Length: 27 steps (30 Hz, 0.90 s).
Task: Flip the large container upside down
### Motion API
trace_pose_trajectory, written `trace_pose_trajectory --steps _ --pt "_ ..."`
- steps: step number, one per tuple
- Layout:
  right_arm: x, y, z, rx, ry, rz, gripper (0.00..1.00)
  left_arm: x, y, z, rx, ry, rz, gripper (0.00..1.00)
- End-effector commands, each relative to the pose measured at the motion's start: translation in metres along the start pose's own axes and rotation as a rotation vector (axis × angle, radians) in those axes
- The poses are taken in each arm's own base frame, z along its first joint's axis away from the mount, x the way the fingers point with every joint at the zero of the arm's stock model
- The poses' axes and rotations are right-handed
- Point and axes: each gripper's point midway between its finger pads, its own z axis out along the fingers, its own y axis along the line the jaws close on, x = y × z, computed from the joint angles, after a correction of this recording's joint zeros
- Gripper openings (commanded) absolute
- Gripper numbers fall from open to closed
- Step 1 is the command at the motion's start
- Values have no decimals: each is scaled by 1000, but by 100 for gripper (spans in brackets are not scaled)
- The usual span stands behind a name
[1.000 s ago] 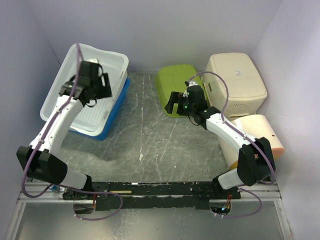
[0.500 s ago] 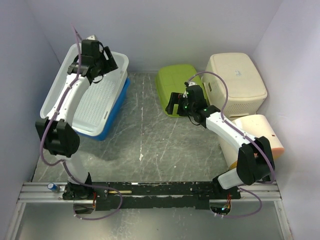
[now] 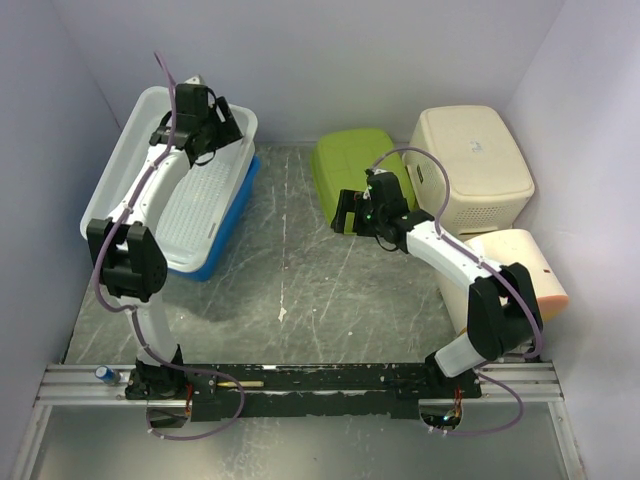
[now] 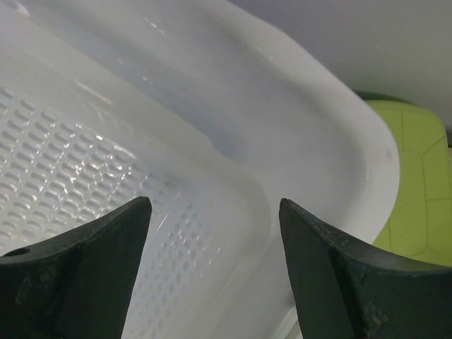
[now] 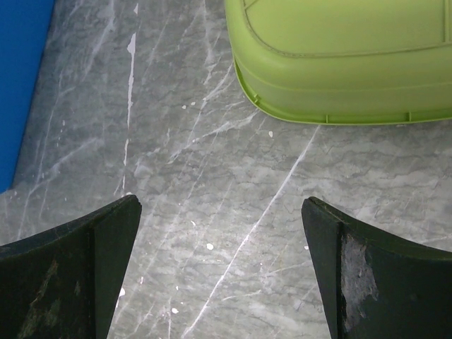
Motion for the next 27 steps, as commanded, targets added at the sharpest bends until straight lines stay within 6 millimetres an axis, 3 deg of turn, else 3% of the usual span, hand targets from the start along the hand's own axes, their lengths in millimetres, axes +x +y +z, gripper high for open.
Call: trace_pose_trajectory --steps 1,9,11,14,19,21,27 --pt "-13 8 0 -21 -20 3 99 -18 -7 18 15 -53 -26 83" --pt "-13 10 0 -26 -15 6 99 -3 5 43 -34 -51 -60 76" --pt "-12 9 0 -23 -13 6 99 4 9 46 -50 -36 -60 71" --pt "-12 9 1 -25 -10 7 99 5 5 42 -30 -38 -58 55" --pt "-12 11 4 -30 -4 13 99 -21 -21 17 29 -85 -29 18" --pt "-12 12 4 -32 -3 13 99 -35 -31 4 45 -112 -24 9" --pt "-16 13 2 -31 -12 8 99 -73 -50 -53 65 -205 -30 7"
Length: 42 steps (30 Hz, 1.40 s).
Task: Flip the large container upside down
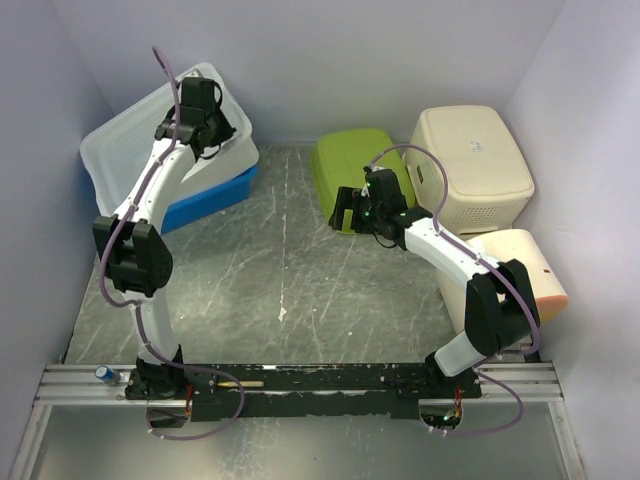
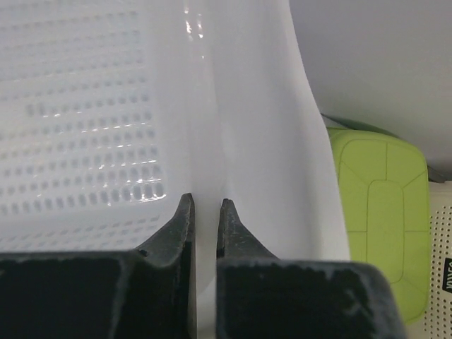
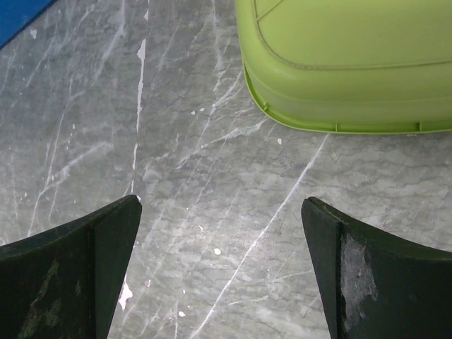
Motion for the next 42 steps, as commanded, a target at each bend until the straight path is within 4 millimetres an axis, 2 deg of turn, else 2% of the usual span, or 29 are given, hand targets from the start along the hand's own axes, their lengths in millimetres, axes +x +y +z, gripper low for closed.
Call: trace_pose_trajectory --steps 1,5,11,22,29,34,37,42 --pt "-12 7 -4 -16 -23 1 99 -66 -41 -73 119 -183 59 7" --pt "-14 12 -6 -37 -29 1 99 -79 -53 -119 164 -245 54 7" --pt "-11 13 -3 -51 -19 8 99 -75 -85 -167 252 -287 83 7" --pt "-11 13 -7 -51 -28 6 99 -74 -139 -228 402 -339 133 7" --pt "-24 19 -19 -61 -62 7 99 -56 -178 -261 513 -333 206 7" --pt "-42 24 -36 -61 -123 15 99 -39 -197 -290 631 -297 232 7" --pt "-58 23 -53 -35 -182 25 99 -24 -208 -306 718 -247 234 7" --pt "-102 14 -111 49 -393 53 99 -8 -221 -334 852 -193 233 7"
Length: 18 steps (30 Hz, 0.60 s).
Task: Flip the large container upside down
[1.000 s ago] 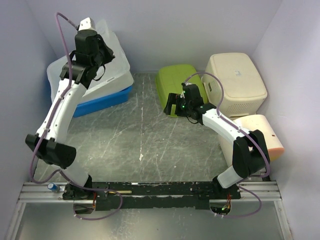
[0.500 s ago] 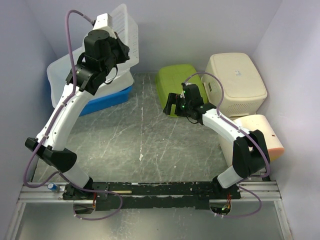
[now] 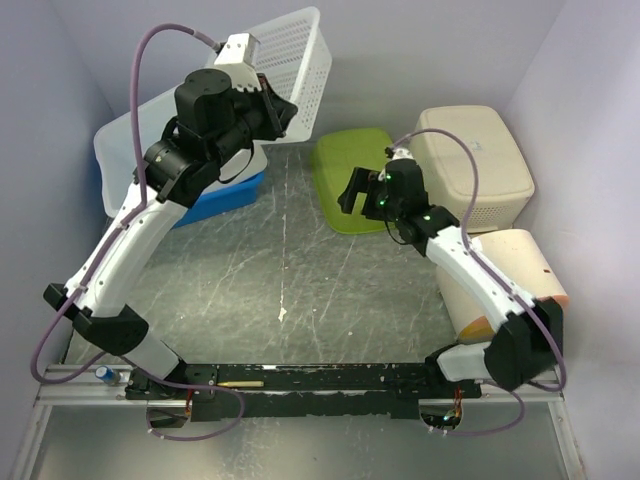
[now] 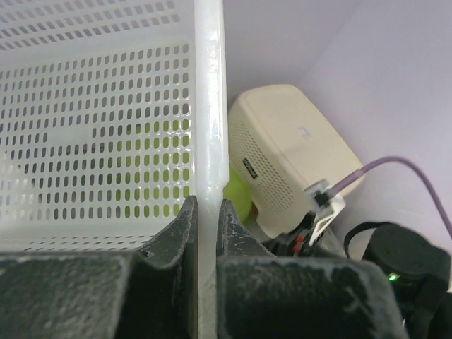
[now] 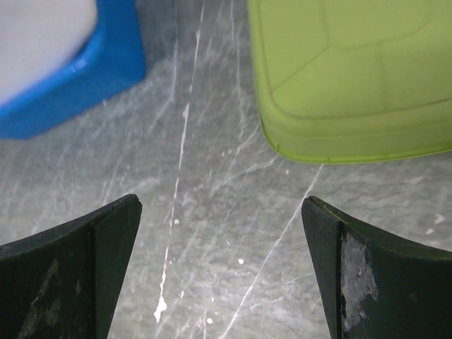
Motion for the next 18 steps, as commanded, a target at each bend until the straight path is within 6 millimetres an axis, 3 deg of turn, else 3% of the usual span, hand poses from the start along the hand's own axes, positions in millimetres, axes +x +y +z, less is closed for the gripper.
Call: trace_pose_trajectory --steps 1,8,18 --pt "-68 -3 -55 83 -253 28 99 -21 -56 -36 245 -32 -64 7" --pt "-121 -26 -141 220 -541 94 99 -31 -85 -63 371 -45 -105 7" --pt "-151 -52 -226 390 -712 49 99 -20 -114 -98 532 30 -193 7"
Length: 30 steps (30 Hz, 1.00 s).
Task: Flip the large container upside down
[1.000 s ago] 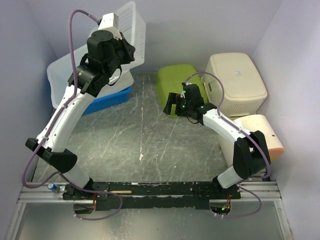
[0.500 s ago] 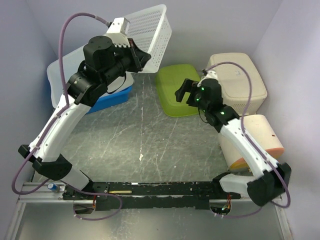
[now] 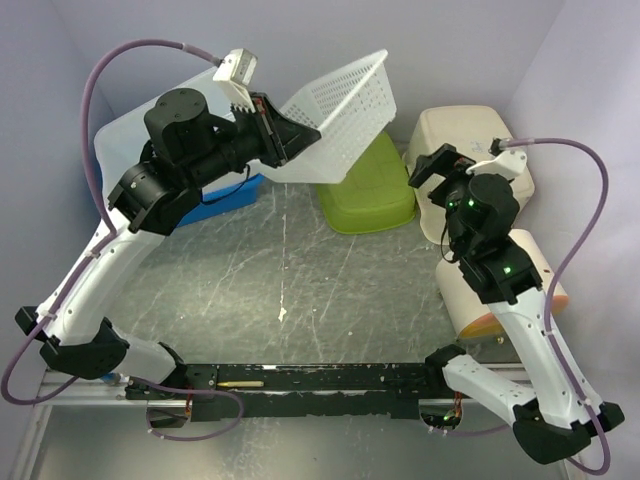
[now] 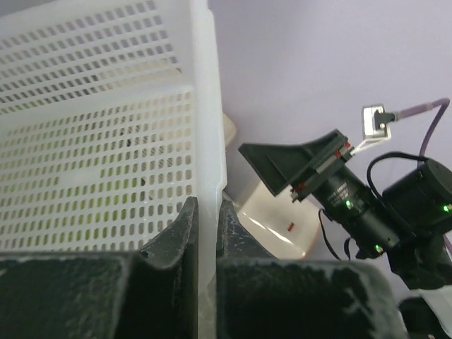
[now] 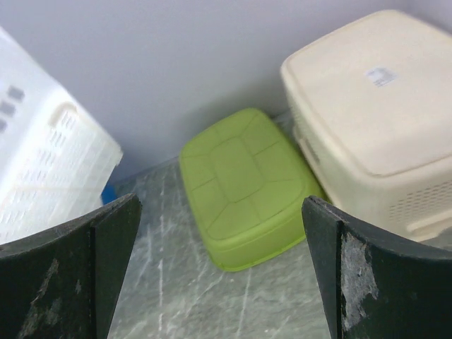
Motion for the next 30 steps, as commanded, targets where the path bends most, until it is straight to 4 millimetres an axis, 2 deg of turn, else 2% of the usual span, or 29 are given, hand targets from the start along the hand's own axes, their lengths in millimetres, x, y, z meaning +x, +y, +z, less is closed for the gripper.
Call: trace_pose_trajectory --steps 1,4,11,14,18,20,22,26,30 --pt "-34 -30 -21 118 -91 -69 99 -8 -44 -18 172 -18 -58 7" --pt "-48 -34 -31 122 -125 -82 98 -2 -46 -22 185 -4 -76 7" --pt "-63 -45 -48 144 -162 -93 98 18 -52 -26 212 34 -123 7" --pt "-63 -44 -49 133 -160 -96 98 45 -49 -20 225 105 -165 7" --pt "-58 -45 -48 135 -146 -109 98 90 -25 -18 166 181 -250 7" --pt "-54 -45 -45 136 -138 -118 98 101 -16 -26 140 178 -292 7" --pt "-49 -43 -41 129 -123 -124 98 114 1 -31 72 166 -342 6" --pt "-42 -39 -36 116 -102 -132 98 146 47 -36 -103 207 -375 7" --pt "-34 -30 -30 74 -82 -128 98 161 107 -42 -255 226 -376 7"
